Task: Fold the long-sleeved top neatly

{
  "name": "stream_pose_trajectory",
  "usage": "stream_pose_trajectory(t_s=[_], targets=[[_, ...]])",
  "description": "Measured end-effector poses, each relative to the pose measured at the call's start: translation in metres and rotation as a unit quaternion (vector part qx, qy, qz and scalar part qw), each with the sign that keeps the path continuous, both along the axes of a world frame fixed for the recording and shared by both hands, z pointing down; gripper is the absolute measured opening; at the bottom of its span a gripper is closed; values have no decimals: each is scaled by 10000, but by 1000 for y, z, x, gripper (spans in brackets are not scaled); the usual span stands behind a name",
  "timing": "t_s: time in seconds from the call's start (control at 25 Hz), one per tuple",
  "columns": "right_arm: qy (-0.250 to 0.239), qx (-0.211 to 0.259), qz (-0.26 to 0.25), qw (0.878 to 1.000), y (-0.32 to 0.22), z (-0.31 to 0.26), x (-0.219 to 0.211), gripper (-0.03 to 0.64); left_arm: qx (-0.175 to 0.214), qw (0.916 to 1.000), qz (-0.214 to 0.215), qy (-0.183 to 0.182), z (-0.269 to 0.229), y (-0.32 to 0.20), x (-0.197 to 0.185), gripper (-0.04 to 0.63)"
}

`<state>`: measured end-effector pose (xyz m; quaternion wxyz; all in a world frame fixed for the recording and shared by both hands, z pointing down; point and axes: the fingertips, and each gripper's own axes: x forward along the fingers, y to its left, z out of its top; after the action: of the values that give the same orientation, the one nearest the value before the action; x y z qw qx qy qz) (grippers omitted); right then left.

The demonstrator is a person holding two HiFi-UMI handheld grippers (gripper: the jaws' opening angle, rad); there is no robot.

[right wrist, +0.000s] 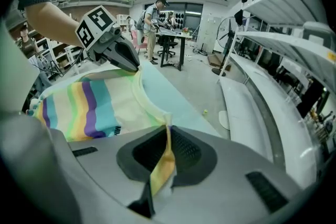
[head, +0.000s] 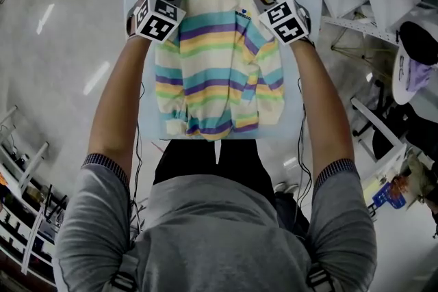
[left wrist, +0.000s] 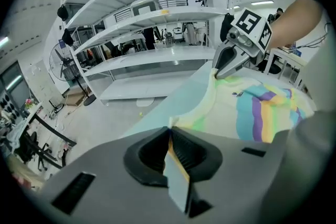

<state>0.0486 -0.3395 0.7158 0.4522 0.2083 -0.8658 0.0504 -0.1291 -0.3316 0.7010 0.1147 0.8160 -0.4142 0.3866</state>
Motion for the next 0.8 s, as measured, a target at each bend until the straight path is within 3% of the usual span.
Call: stream_pose_trajectory(t_s=[0.16, 0.28, 0.44, 0.68, 0.8], targets=[[260, -58, -23, 9996, -5, 18, 1, 67, -88, 9999, 6, 121, 10, -1, 0, 50], [65, -318, 148, 9994, -7, 19, 1, 209, -157, 9980, -310, 529, 3, -2, -7, 173], [-332, -369, 594, 9970, -9, 0, 15, 295, -126, 9947, -681, 762, -12, 9, -23, 202], [-792, -239, 1072, 9908, 2, -53, 34, 311, -26, 9813, -1509, 1196, -57, 49, -46, 216], [-942, -304, 1331, 9861, 19, -68, 47, 311, -88, 9744, -1878, 1233, -67, 81, -57, 218]])
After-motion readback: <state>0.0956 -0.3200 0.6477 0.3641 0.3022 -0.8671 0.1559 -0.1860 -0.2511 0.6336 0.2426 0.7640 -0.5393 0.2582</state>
